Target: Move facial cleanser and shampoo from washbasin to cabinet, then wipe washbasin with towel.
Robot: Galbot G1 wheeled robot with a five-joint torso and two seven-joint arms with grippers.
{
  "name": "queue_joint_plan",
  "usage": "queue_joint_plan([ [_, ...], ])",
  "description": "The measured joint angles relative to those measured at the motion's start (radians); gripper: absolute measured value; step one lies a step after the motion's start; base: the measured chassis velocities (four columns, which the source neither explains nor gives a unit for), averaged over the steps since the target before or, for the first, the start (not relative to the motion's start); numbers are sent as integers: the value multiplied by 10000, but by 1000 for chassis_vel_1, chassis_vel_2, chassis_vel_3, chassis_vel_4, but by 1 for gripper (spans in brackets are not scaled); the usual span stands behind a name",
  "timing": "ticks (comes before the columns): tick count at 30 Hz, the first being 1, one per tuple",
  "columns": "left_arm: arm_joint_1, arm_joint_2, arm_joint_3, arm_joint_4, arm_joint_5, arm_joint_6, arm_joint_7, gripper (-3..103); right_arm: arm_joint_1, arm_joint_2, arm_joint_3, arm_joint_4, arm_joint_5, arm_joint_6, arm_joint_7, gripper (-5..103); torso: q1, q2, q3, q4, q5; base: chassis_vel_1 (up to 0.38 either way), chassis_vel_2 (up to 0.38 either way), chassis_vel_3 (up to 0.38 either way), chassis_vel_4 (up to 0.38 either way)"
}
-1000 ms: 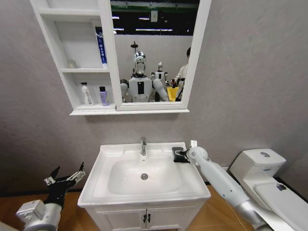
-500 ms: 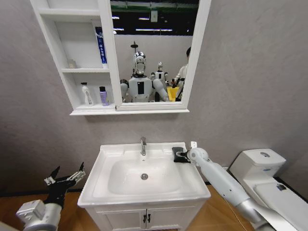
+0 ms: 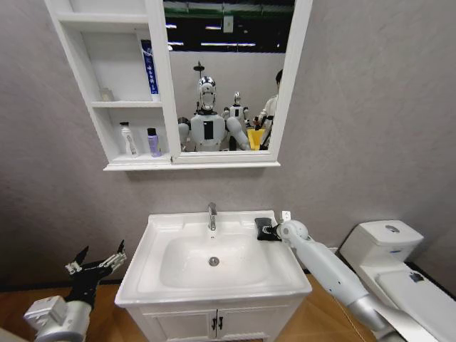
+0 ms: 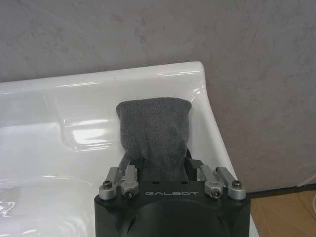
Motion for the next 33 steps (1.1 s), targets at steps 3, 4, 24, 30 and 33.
queue_joint_plan([
  [3,0,0,0,0,0,0,0,100,-27,20,10,-7,-9,3,-23,35,0,1,0,0,0,0,0,0,0],
  [4,0,0,0,0,0,0,0,100,-39,21,18,-1,-10,5,-33,30,0,0,0,-1,-1,0,0,0,0],
  [24,0,0,0,0,-1,0,1,100,-1135,-449,831,1643,41,3,-76,0,1,0,0,-3,0,0,0,0,0],
  [30,-1,0,1,0,0,0,1,100,-1813,-796,853,3579,577,3,518,0,0,1,0,-1,-1,0,0,0,0],
  [33,0,0,0,0,-1,0,1,100,-2157,-788,767,4398,985,3,1091,0,-1,1,-1,-2,-2,0,0,0,0],
])
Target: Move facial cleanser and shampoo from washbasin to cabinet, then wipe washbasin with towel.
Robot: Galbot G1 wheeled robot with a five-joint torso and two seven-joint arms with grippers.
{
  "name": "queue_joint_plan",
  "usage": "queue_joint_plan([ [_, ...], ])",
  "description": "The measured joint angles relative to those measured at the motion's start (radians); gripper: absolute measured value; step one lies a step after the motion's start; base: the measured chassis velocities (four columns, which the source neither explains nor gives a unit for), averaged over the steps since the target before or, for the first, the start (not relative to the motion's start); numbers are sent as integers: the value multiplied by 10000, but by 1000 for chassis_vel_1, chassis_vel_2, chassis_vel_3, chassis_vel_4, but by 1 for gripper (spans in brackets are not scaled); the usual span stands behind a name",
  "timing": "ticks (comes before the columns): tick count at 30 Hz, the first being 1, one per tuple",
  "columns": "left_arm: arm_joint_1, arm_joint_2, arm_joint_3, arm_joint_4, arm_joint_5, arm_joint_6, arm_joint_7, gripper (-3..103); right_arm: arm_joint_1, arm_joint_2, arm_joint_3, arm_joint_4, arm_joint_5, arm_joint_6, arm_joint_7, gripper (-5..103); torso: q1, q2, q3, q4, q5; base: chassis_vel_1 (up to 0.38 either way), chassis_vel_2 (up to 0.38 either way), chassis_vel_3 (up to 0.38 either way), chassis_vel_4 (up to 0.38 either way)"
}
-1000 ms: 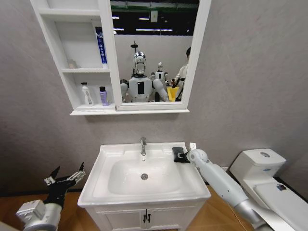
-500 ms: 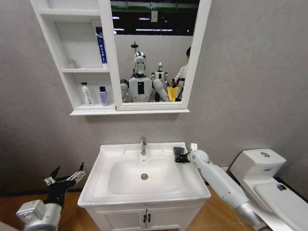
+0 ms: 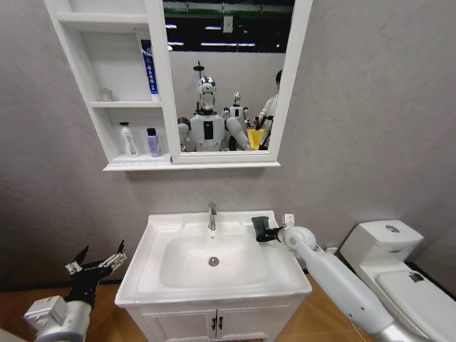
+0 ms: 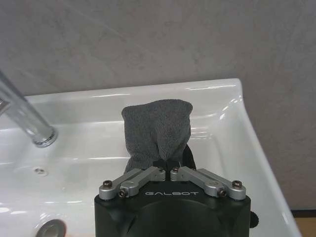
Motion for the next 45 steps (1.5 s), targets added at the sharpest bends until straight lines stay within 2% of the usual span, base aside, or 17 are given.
queue_joint_plan([
  [2,0,0,0,0,0,0,0,100,-282,163,-270,545,428,0,681,0,0,0,0,1,1,0,0,0,0],
  [3,0,0,0,0,0,0,0,100,-282,163,-270,545,428,0,681,0,0,0,0,1,1,0,0,0,0],
  [5,0,0,0,0,0,0,-1,100,-382,390,-608,540,566,0,1188,0,0,0,0,1,0,0,0,0,0],
  [14,0,0,0,0,0,0,-1,100,-411,1204,-1195,-745,356,0,1534,0,1,0,1,2,4,0,0,0,0],
  [18,0,1,0,0,0,0,-2,100,-380,1411,-1223,-1442,-274,0,1249,0,1,0,1,1,1,0,0,0,0],
  [28,0,0,0,0,0,0,-2,100,-293,1839,-1254,-2240,-698,5,753,0,0,0,0,-1,0,0,0,0,0],
  [35,0,1,0,0,0,0,-2,100,-27,3258,-1409,-3355,-1585,1,255,0,2,0,2,2,1,0,0,0,0],
  [36,0,1,0,0,0,0,-2,100,-27,3258,-1409,-3355,-1585,1,255,0,2,0,2,2,1,0,0,0,0],
  [39,0,0,0,0,0,0,-2,100,103,3850,-1412,-3956,-2067,98,-125,0,2,0,2,1,0,0,0,0,0],
  [45,0,0,0,1,0,0,-2,100,331,4369,-1494,-4503,-2571,324,-635,0,2,0,2,1,1,0,0,0,0],
])
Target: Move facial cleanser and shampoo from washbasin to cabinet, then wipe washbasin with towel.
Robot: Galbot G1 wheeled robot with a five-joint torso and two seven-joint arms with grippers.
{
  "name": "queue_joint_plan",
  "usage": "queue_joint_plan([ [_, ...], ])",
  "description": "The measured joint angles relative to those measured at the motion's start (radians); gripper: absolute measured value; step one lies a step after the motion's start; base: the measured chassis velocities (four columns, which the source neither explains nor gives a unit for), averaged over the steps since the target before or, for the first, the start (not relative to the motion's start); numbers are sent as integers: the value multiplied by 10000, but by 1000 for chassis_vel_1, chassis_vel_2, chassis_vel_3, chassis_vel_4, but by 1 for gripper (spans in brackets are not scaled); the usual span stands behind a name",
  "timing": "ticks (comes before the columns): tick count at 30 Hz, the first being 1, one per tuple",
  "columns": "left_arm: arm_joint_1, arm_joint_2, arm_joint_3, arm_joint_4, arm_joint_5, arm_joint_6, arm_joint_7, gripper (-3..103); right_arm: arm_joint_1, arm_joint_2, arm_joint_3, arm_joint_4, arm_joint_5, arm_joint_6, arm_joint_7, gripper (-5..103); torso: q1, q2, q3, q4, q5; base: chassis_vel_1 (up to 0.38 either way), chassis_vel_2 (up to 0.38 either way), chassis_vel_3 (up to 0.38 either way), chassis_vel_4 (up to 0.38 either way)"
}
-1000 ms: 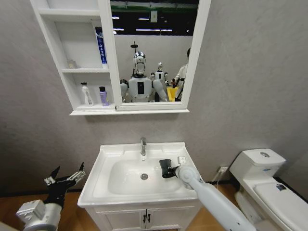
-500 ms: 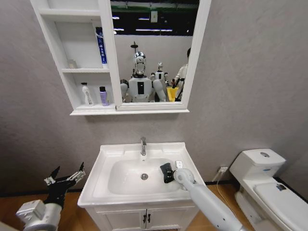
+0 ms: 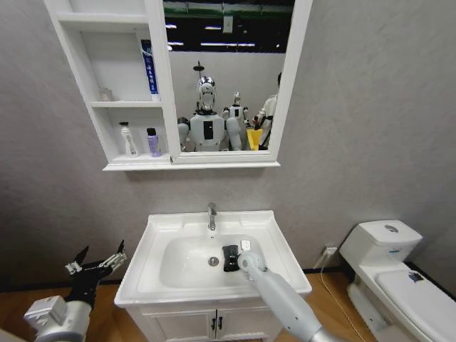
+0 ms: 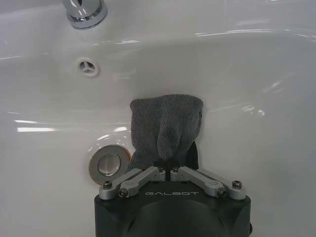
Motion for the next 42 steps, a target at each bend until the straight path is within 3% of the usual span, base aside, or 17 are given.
queue_joint_plan([
  [10,0,0,0,0,0,0,0,100,239,1152,-10,-1148,-875,395,-993,0,0,0,0,0,-1,0,0,0,0],
  [18,0,0,0,0,0,0,0,100,347,1574,62,-1494,-1297,642,-1432,0,0,0,0,2,2,0,0,0,0],
  [22,0,0,0,0,0,0,0,100,215,1437,76,-1205,-1145,599,-1043,0,0,0,-1,2,2,0,0,0,0],
  [27,0,0,0,0,0,0,0,100,-555,735,349,-174,-437,204,-208,0,0,0,-3,0,3,0,0,0,0],
  [36,0,0,0,0,0,0,0,100,-1112,-93,767,632,-217,100,-156,0,-3,0,-2,-3,1,0,0,0,0],
  [42,0,0,0,0,0,0,0,100,-813,63,683,263,-324,167,-375,0,-3,1,-1,-2,1,0,0,0,0],
])
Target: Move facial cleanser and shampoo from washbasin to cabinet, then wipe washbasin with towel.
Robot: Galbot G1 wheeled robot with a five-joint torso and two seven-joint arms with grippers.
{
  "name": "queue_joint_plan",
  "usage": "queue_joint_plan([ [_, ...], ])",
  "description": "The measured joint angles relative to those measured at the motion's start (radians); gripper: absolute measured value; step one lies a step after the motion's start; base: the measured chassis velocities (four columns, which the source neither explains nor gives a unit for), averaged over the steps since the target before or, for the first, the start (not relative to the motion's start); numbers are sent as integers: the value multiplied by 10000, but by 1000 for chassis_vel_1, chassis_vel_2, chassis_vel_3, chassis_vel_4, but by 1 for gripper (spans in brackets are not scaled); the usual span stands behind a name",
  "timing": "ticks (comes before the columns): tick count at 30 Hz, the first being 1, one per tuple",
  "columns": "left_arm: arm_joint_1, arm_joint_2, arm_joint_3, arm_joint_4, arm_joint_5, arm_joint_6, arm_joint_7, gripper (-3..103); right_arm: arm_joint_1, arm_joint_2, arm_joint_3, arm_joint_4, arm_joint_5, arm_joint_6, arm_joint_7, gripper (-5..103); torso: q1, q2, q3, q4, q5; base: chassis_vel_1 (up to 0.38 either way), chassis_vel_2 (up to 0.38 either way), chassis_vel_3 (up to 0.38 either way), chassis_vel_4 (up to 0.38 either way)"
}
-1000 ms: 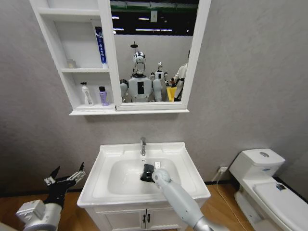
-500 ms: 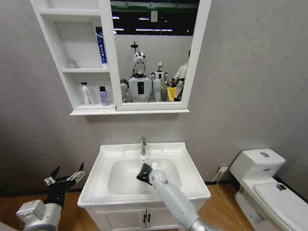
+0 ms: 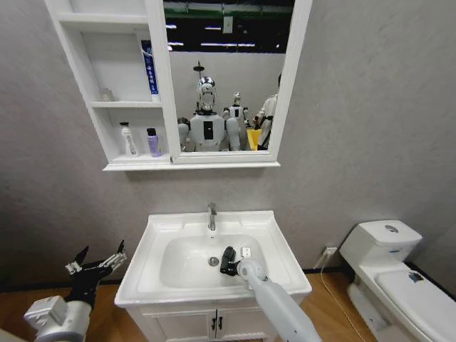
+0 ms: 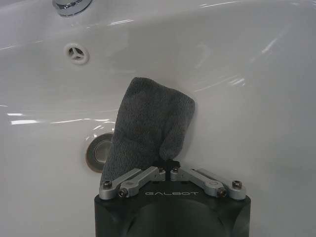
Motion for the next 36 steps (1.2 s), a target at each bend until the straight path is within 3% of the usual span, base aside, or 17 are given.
queue_joint_plan([
  [12,0,0,0,0,0,0,0,100,1188,992,-843,-1759,-816,327,-1044,0,2,-1,1,2,-1,0,0,0,0],
  [21,0,0,0,0,0,0,0,100,1349,1339,-1239,-1923,-766,367,-1145,0,3,-1,1,3,0,0,0,0,0],
  [36,0,0,0,0,0,0,0,100,544,169,-824,-651,-56,37,-362,0,3,0,0,1,1,0,0,0,0],
])
